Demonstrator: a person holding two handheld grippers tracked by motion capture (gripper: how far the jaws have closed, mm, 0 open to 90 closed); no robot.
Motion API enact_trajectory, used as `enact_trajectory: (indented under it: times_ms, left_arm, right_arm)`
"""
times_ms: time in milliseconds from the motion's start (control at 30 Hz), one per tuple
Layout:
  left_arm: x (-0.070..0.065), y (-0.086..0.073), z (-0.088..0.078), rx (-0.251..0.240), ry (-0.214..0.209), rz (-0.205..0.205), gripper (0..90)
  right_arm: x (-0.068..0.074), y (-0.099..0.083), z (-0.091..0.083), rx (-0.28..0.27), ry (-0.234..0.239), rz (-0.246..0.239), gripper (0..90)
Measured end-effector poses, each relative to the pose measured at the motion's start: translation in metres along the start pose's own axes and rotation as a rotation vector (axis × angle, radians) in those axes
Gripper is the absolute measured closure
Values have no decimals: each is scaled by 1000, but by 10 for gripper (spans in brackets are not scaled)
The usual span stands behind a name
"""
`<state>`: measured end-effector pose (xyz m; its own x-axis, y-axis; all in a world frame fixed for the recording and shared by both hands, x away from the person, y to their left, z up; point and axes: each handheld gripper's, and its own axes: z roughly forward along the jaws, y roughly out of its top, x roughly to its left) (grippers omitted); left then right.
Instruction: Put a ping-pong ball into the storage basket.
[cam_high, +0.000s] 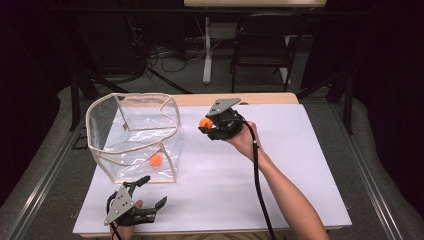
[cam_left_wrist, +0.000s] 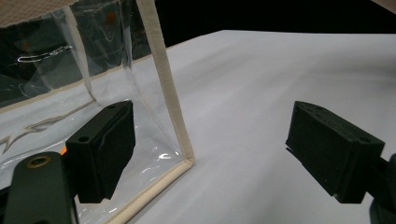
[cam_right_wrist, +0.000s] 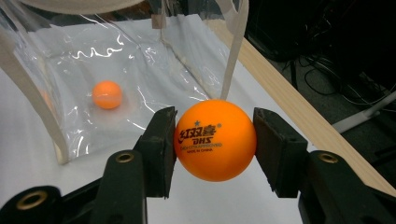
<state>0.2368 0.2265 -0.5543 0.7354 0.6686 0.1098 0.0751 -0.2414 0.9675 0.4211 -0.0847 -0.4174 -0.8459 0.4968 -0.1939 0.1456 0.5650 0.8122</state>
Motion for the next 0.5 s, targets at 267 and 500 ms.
enact_trajectory:
  times_ms: [267, 500]
  left_arm:
    - [0, 0, -1, 0, 2, 2, 156]
    - [0, 0, 0, 4, 1, 5, 156]
  right_arm:
    - [0, 5, -4, -20, 2, 0, 511]
    - [1, 6, -4, -26, 5, 2, 511]
